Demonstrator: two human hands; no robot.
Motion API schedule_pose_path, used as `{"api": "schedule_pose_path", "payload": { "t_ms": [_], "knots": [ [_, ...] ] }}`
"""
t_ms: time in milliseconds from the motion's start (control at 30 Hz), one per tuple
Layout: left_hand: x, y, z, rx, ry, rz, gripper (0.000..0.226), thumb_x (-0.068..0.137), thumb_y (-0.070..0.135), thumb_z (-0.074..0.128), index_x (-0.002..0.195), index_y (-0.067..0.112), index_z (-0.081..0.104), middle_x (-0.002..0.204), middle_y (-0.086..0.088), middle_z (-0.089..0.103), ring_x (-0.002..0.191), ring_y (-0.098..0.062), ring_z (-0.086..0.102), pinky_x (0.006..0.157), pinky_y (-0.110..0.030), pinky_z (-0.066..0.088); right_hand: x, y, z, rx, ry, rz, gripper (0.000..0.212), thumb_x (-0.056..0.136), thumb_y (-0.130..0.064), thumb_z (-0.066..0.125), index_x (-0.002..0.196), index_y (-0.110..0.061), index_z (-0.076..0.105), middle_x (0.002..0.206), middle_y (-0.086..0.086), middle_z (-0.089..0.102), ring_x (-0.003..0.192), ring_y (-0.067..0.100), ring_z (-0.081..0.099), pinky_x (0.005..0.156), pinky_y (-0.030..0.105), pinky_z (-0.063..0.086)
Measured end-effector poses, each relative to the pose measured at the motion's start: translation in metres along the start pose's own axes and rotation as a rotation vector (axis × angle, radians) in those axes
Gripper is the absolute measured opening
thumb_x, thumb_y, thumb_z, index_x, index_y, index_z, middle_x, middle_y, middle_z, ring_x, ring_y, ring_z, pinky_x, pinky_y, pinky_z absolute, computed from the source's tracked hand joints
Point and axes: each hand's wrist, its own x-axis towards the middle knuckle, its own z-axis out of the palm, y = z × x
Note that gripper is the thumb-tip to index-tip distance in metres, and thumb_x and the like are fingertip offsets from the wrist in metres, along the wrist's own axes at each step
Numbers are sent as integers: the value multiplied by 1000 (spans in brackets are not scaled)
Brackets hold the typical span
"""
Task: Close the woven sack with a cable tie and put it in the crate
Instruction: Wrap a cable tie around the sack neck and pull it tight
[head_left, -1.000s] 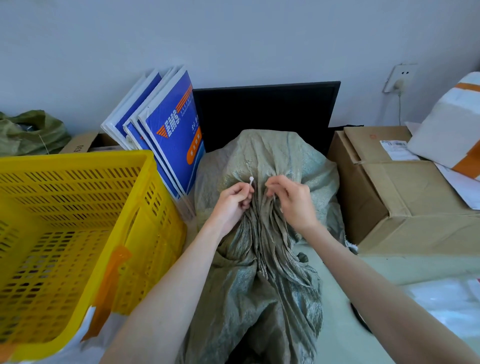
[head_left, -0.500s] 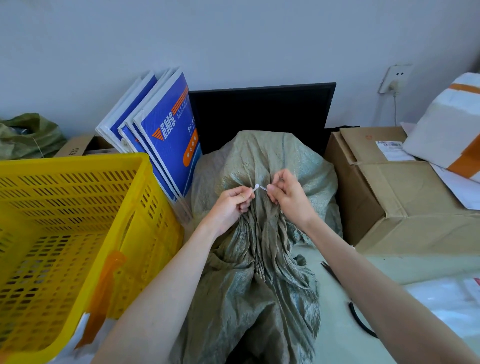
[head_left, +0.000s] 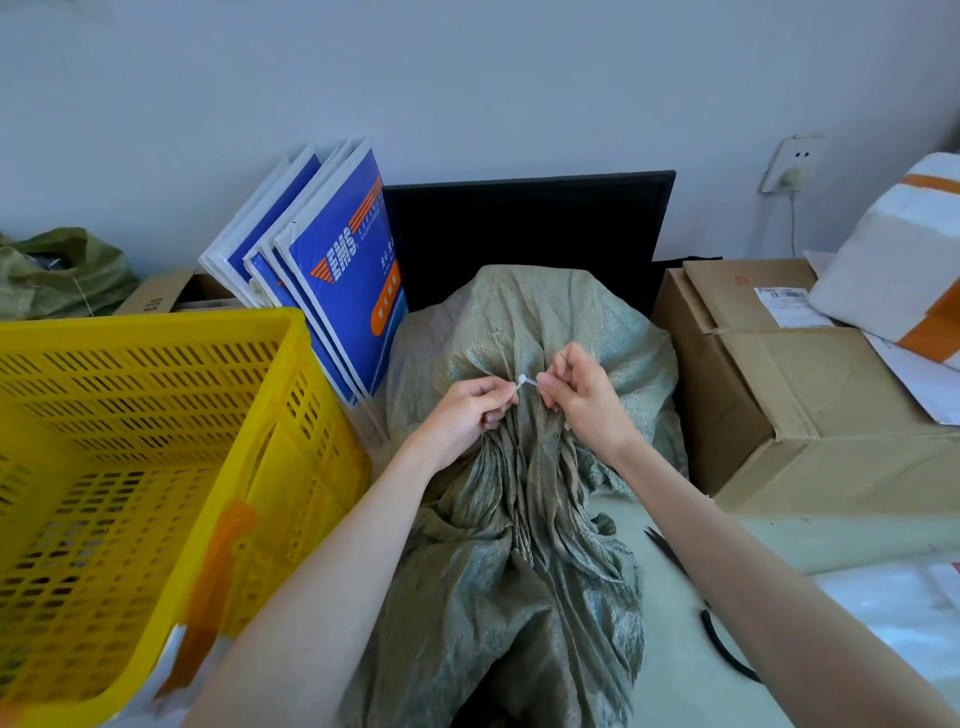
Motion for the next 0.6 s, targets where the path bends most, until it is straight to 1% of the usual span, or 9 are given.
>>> {"api": "schedule_pose_path", "payload": {
  "t_ms": [167, 333, 400, 467, 600],
  "knots": [
    [1, 4, 1, 75, -5, -12, 27, 95, 12, 53, 70, 9, 63, 60, 3, 42, 54, -8, 34, 55, -20, 26, 1, 0, 0, 13, -11, -1, 28, 94, 1, 48, 77, -14, 32, 62, 3, 43, 56, 6, 42, 57, 18, 38],
    [3, 5, 3, 190, 14, -24, 22, 92, 17, 59, 72, 13, 67, 70, -6, 43, 56, -9, 34, 55, -22, 26, 1, 2, 3, 17, -11, -1, 28, 94, 0, 49, 76, -16, 35, 62, 0, 46, 60, 12, 44, 61, 26, 39],
    [2, 5, 4, 183, 24, -23, 24, 92, 18, 59, 70, 15, 68, 68, -5, 41, 56, -9, 33, 55, -23, 25, 0, 3, 3, 11, -11, -2, 25, 95, -1, 48, 78, -16, 36, 62, 0, 46, 62, 13, 44, 62, 27, 39],
    [1, 4, 4, 145, 39, -24, 27, 92, 17, 59, 66, 15, 67, 63, 0, 40, 54, -9, 32, 55, -23, 24, -2, 5, 3, -7, -26, -3, 24, 95, 1, 45, 80, -15, 37, 64, 1, 48, 64, 14, 45, 64, 28, 40],
    [-1, 3, 3, 97, 49, -32, 25, 93, 14, 58, 68, 11, 65, 57, 4, 39, 52, -8, 32, 55, -22, 24, -3, 5, -2, -30, -117, -8, 23, 94, 3, 45, 83, -16, 40, 73, 4, 56, 68, 14, 51, 71, 32, 44]
  ]
}}
